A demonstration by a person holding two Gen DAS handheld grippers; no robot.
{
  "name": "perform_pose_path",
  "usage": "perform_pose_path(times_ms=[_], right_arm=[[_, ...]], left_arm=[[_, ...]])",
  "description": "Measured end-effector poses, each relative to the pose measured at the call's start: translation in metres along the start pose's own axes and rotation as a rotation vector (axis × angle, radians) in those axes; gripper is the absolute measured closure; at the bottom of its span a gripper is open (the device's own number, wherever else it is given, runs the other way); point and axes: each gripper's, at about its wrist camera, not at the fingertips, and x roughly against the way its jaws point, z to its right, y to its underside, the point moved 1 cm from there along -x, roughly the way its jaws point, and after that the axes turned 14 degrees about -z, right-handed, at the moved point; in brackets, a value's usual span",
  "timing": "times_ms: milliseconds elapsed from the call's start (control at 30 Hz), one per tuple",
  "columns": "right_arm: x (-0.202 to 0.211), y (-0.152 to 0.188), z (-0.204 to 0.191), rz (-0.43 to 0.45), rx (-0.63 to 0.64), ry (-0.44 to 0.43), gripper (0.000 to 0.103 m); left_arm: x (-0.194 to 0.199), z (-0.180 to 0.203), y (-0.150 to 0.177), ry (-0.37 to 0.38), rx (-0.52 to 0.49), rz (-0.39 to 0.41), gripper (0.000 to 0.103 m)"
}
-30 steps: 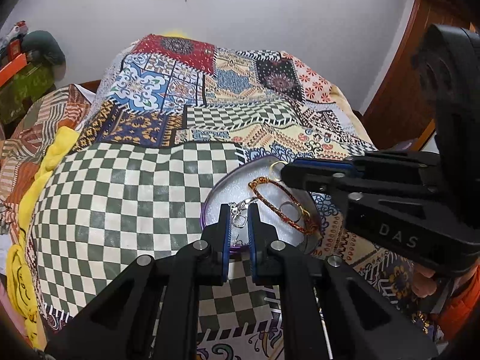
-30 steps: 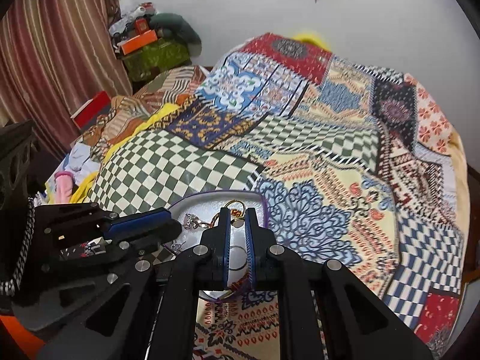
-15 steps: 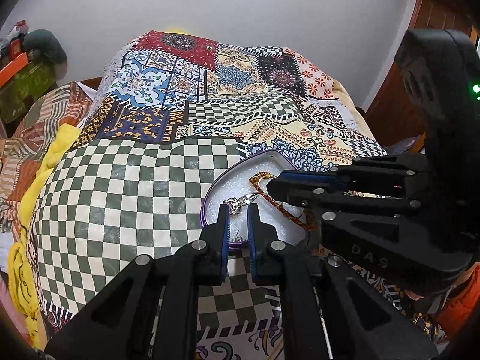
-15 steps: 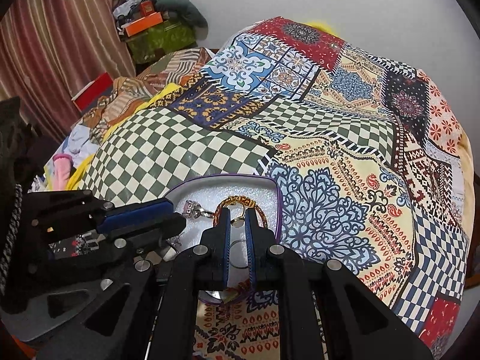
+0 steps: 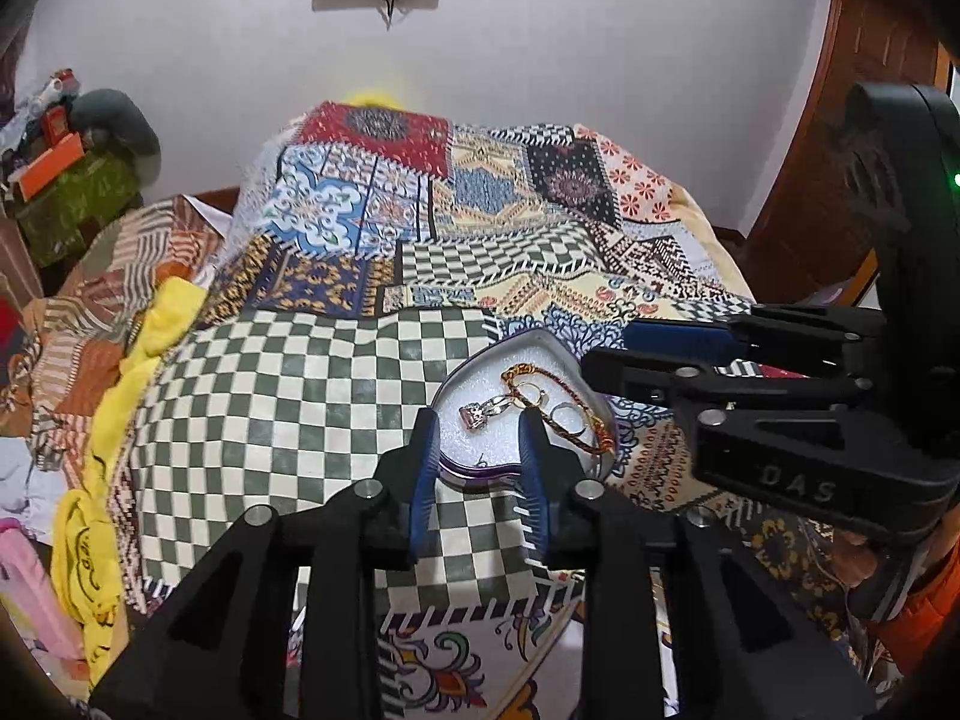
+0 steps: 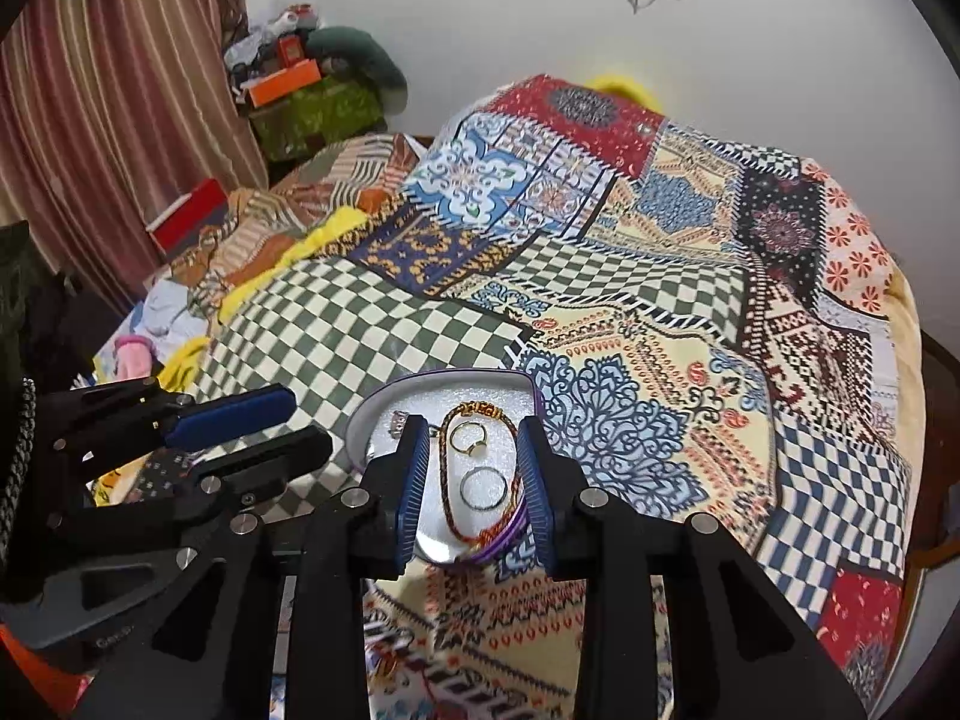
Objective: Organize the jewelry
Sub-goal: 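Open both tools to drop the ring and earring into the tin, then lower both tools to the red string bracelet and small charms on the quilt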
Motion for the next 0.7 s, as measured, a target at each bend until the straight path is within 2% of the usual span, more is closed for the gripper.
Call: perform_pose_path(times_ms=[267,333,400,600,700], right_arm=[[0.042,0.026,-0.006,0.066,-0.004,0.044,0.074],[0.051,0.036,-0.008,0.082,-0.001,0.075,0.064],[0.057,0.046,-0.009,0.093,-0.003,0.086,0.06],[0.059,0.074,-0.006,0.084,-0.016,0.086,0.06],[0.051,0.088,-0.004,0.051,-0.024,0.076,0.06]], left_arm=[[0.031,0.013,0.014,-0.017,-0.016,0.023,0.07],[0.038,0.017,0.021,-0.018,-0.02,0.021,0.069],[0.041,0.019,0.026,-0.018,-0.02,0.019,0.067],[0.039,0.031,0.048,-0.006,-0.029,-0.016,0.066],[0.031,0.036,0.06,-0.006,-0.036,-0.044,0.066]])
